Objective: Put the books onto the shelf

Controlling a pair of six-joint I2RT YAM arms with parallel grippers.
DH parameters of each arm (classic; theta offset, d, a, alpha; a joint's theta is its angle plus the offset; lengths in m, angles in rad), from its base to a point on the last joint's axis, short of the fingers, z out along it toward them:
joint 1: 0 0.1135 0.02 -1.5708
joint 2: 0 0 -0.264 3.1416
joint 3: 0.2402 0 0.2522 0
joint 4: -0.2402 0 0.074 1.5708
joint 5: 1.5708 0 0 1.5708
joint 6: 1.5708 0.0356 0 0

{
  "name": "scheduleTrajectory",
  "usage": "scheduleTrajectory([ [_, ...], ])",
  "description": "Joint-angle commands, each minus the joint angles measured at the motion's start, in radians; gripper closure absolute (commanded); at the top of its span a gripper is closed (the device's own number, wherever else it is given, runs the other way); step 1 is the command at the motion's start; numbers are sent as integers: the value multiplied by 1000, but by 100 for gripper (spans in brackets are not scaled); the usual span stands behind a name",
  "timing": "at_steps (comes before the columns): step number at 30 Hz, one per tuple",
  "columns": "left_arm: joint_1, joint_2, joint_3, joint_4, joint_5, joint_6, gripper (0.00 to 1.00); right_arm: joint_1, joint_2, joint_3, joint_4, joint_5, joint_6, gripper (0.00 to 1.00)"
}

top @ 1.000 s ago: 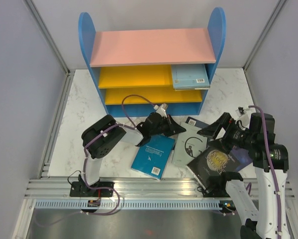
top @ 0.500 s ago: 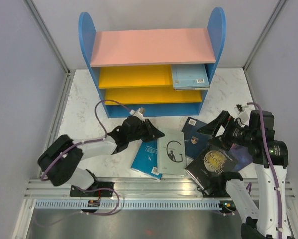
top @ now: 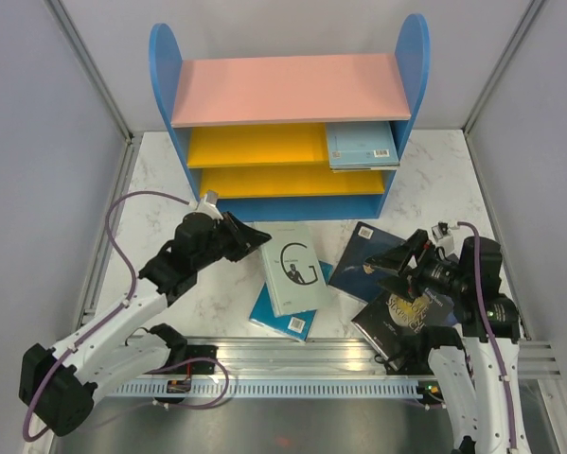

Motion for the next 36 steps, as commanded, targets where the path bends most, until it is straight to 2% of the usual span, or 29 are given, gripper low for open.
scheduleTrajectory([
  [1, 7, -71, 79, 48, 35, -172, 98, -1, -38, -51, 178, -66, 156, 2],
  [10, 7, -138, 67, 117, 19, -382, 98, 0, 26, -114, 172, -121, 103, 2],
  [11, 7, -138, 66, 162, 17, -394, 98, -1, 31, -114, 178, -121, 104, 2],
  [16, 6, -132, 66, 223, 17, -456, 98, 5, 38, -131, 279, -146, 184, 2],
  [19, 1, -132, 41, 278, 6, -503, 98, 40, 69, -121, 297, -146, 181, 2],
  [23, -31, -123, -3, 342, -24, -531, 98, 147, 118, -85, 313, -77, 190, 2],
  [29, -89, -102, 2, 368, -72, -533, 98, 238, 117, -110, 518, -29, 370, 2],
  [32, -108, -118, -13, 368, -100, -529, 98, 256, 100, -163, 778, -38, 542, 2],
  [33, -109, -131, -16, 368, -110, -529, 98, 261, 97, -176, 806, -35, 566, 2],
  [36, -111, -144, -35, 368, -124, -533, 98, 281, 88, -190, 825, -26, 593, 12],
])
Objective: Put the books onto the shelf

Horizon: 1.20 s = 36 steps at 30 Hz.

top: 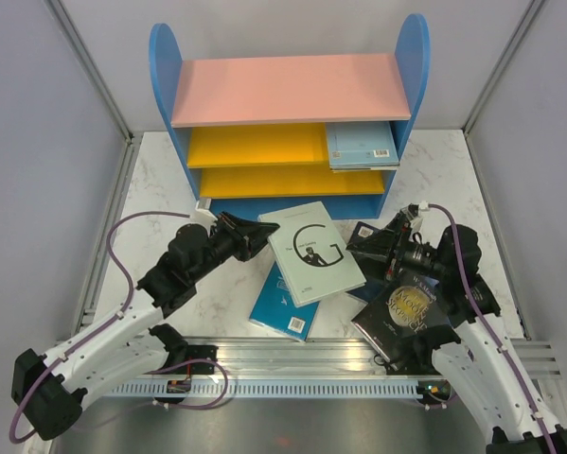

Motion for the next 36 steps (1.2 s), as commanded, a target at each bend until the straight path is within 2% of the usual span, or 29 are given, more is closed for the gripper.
scheduleTrajectory([
  [1, -5, -55, 4, 168, -54, -98, 98, 28, -18, -25, 148, 34, 170, 15],
  [6, -4, -49, -4, 169, -54, -98, 98, 71, -51, -88, 346, 54, 351, 20],
  [9, -5, -45, -5, 177, -54, -95, 98, 105, -55, -94, 392, 63, 377, 23],
  [16, -5, -34, 4, 166, -89, -78, 98, 148, -61, -68, 397, 97, 407, 49],
  [21, -5, -57, 35, 82, -134, -37, 98, 151, -67, -28, 334, 94, 384, 56],
  [25, -5, -63, 82, 13, -158, 2, 98, 151, -74, -6, 245, 88, 339, 54],
  [29, -5, -51, 137, -62, -166, 75, 98, 152, -62, 55, 5, 88, 195, 54],
  [31, -5, -49, 148, -73, -171, 86, 98, 157, -48, 79, -47, 91, 140, 54],
  [36, -5, -46, 154, -99, -178, 100, 98, 162, -55, 83, -68, 106, 141, 58],
])
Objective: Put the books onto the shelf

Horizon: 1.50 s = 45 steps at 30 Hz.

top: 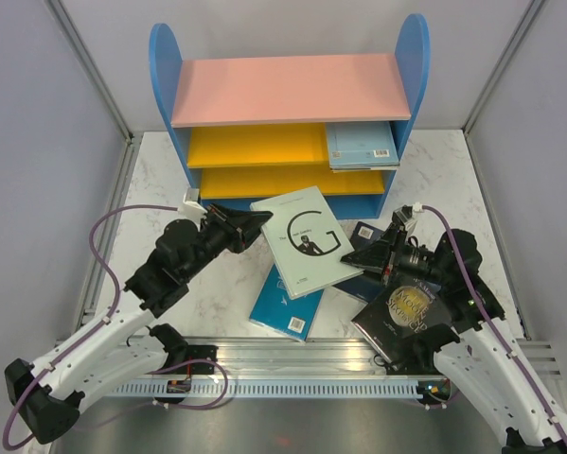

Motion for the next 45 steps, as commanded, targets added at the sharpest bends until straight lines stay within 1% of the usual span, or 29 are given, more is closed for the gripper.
scheduleTrajectory([
  [1, 2, -1, 50, -4, -86, 71, 98, 13, -15, 46, -101, 25, 58, 59],
  [5, 2, 12, 56, -5, -74, 88, 98, 16, -18, 48, -94, 39, 67, 62],
  [8, 1, 15, 56, -5, -69, 90, 98, 19, -17, 45, -60, 59, 87, 67],
  [9, 2, 21, 58, -7, -64, 91, 98, 20, -15, 42, -46, 70, 95, 80],
  [11, 1, 32, 67, -4, -40, 106, 98, 20, -14, 43, -29, 81, 104, 100],
  [13, 2, 40, 81, -8, -22, 120, 98, 20, -8, 60, -28, 99, 100, 100],
  [15, 4, 40, 96, -30, 3, 166, 98, 20, 0, 94, -29, 107, 81, 100],
  [16, 4, 38, 124, -59, 6, 183, 96, 20, 6, 103, -31, 113, 78, 100],
  [18, 4, 29, 164, -145, 3, 237, 82, 21, 15, 131, -35, 119, 74, 100],
  [19, 4, 13, 174, -169, -1, 251, 74, 20, 18, 137, -37, 122, 70, 100],
  [20, 4, -3, 179, -209, -17, 277, 55, 19, 26, 154, -42, 123, 69, 100],
  [21, 4, -18, 188, -223, -23, 292, 48, 20, 31, 161, -40, 127, 67, 100],
  [23, 5, -69, 194, -278, -46, 333, 39, 20, 44, 189, -43, 127, 60, 100],
  [24, 5, -86, 207, -303, -57, 343, 36, 20, 61, 198, -43, 125, 55, 100],
  [25, 7, -103, 213, -332, -75, 361, 31, 20, 72, 210, -43, 122, 46, 100],
  [28, 5, -169, 239, -438, -100, 396, 21, 20, 120, 264, -43, 120, 28, 100],
  [30, 5, -221, 251, -509, -123, 406, 20, 19, 158, 305, -45, 122, 20, 100],
  [36, 5, -366, 251, -642, -176, 410, 20, 20, 258, 407, -31, 142, -14, 100],
  [37, 5, -382, 251, -680, -184, 406, 20, 20, 268, 419, -29, 146, -15, 100],
  [45, 4, -485, 271, -806, -238, 383, 20, 2, 393, 539, -28, 237, -8, 100],
])
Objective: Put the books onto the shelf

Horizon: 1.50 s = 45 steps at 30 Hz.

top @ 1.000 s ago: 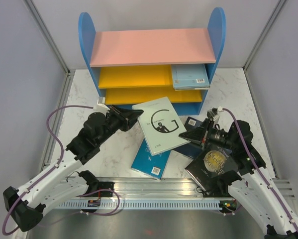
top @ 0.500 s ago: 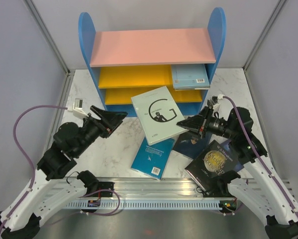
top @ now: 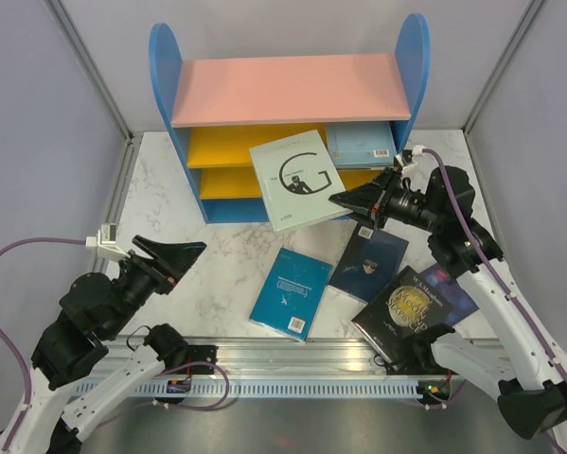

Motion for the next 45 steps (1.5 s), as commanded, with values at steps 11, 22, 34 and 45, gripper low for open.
scheduleTrajectory([
  [11, -4, -84, 84, -191, -83, 19, 20, -248, 132, 185, 134, 31, 127, 100],
  [22, -13, -99, 107, -231, -88, 27, 18, -443, 234, 230, 154, -34, 117, 100],
  [34, -38, -121, 108, -250, -126, 25, 18, -540, 313, 253, 149, -80, 89, 100],
  [45, -66, -118, 88, -250, -157, 1, 18, -540, 325, 209, 141, -123, 35, 100],
])
